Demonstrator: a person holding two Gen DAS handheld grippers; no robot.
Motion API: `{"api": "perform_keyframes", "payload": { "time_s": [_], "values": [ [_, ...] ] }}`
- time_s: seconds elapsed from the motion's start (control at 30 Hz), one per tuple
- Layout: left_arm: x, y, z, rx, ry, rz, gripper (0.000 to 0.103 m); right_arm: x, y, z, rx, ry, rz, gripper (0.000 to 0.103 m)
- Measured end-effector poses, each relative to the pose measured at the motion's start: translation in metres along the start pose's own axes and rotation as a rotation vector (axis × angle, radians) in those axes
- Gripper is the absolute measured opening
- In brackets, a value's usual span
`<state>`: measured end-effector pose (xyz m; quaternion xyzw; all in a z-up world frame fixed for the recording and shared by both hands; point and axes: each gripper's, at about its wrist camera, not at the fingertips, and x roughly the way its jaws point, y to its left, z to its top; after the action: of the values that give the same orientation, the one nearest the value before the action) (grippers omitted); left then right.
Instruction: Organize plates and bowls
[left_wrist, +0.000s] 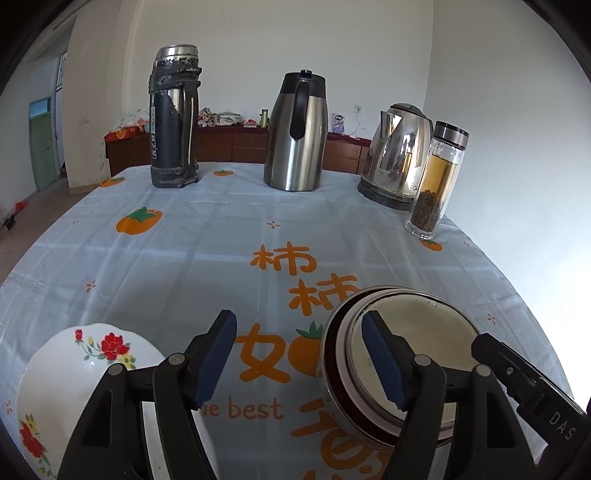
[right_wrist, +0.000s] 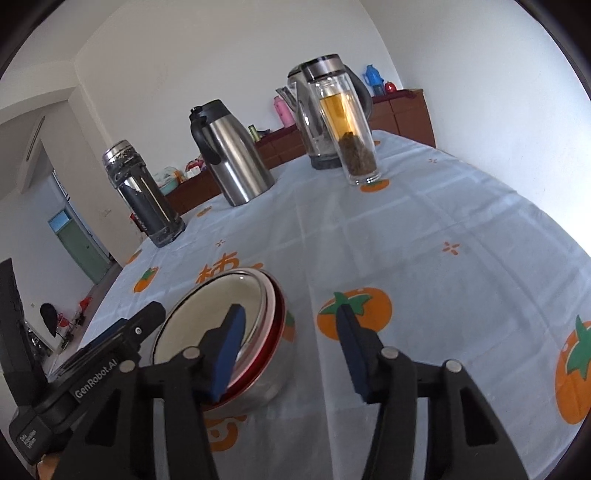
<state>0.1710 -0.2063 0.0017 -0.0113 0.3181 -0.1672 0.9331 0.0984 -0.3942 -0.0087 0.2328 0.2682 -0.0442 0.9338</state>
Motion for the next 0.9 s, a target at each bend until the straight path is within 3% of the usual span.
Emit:
{"api": "perform_keyframes", "payload": {
  "time_s": [0.57, 0.77, 0.87, 0.9],
  "values": [
    [0.018, -0.018, -0.009, 0.035, 0.065, -0.02, 0.072, 0.013, 0.003, -0.003, 0.023, 0.054, 0.039, 0.053],
    [0.025, -0.018, -0.01, 0.019, 0.095, -0.056, 0.055, 0.019, 0.003, -0.005, 0.05, 0.082, 0.072, 0.052],
    [0.026, -0.019, -0.01, 0.007, 0.106, -0.091, 0.04, 0.022, 0.003, -0.006, 0.057, 0.095, 0.098, 0.046],
    [0.026, -0.02, -0.01, 0.009, 0.103, -0.089, 0.039, 0.021, 0.004, -0.006, 0.053, 0.095, 0.1, 0.044]
  ]
}}
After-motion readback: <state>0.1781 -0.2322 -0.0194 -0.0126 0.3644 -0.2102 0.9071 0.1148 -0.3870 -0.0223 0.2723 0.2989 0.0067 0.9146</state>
